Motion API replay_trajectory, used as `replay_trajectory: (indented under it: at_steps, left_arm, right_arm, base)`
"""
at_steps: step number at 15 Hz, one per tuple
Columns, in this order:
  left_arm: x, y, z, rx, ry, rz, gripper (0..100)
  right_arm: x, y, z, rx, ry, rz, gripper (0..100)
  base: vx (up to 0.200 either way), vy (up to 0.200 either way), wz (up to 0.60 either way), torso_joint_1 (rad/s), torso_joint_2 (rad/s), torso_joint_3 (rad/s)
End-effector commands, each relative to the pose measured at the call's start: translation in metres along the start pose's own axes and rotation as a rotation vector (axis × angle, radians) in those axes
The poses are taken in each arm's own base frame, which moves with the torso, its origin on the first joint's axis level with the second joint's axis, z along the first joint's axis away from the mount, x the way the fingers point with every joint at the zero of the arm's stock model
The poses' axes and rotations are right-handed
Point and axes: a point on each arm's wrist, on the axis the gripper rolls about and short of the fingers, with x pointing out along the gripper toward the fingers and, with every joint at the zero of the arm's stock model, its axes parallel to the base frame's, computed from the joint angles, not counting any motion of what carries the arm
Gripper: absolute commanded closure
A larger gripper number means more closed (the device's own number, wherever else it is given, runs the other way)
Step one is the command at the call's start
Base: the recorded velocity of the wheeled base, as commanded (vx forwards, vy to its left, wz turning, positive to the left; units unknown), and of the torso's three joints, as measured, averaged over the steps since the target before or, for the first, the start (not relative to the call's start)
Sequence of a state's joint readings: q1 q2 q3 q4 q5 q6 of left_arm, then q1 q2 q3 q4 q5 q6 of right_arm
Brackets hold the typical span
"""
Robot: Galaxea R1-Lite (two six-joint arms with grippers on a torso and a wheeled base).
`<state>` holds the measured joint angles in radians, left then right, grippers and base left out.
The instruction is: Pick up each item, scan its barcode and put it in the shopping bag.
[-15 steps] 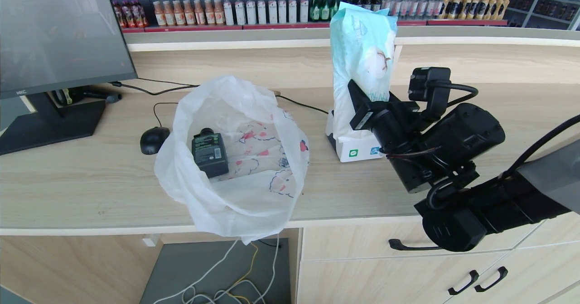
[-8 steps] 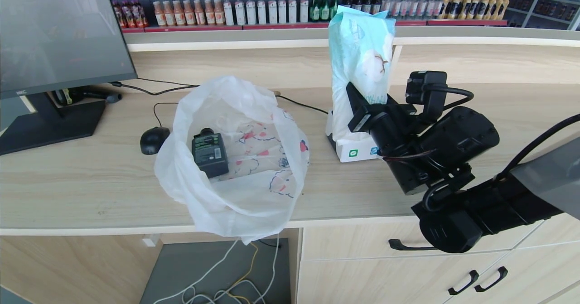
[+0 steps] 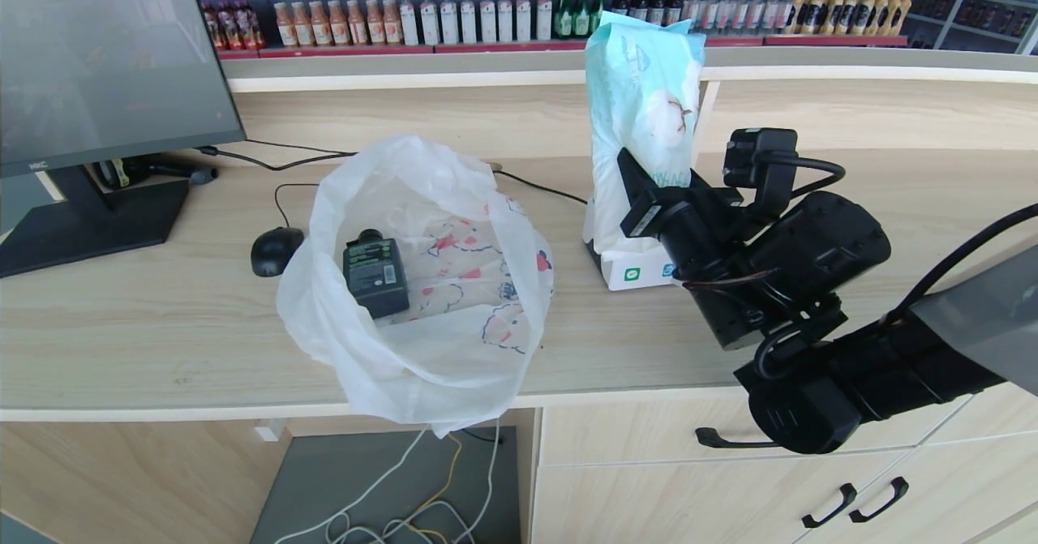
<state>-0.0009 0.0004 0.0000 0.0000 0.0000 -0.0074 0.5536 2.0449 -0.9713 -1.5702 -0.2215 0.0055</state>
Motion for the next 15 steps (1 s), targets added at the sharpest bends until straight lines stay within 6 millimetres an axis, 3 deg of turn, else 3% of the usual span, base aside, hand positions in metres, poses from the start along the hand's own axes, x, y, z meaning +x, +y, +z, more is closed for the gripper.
replay_trajectory:
  at_steps: [1,10,15]
  left_arm:
    - [0.000,0.000,0.000,0.000,0.000,-0.001,0]
    - [0.000,0.000,0.000,0.000,0.000,0.001,0]
    - [0.000,0.000,0.000,0.000,0.000,0.001,0]
  right_arm:
    - [0.000,0.001,-0.003,0.000,0.007,0.002,100]
    - [-0.002,0.009,0.001,0.022,0.001,-0.002,100]
    - [-0.014,0.018,0.028,0.047,-0.031,0.026,100]
  base:
    - [0.000,0.000,0.00,0.000,0.00,0.000]
    - [0.000,0.000,0.00,0.000,0.00,0.000]
    - [0.000,0.000,0.00,0.000,0.00,0.000]
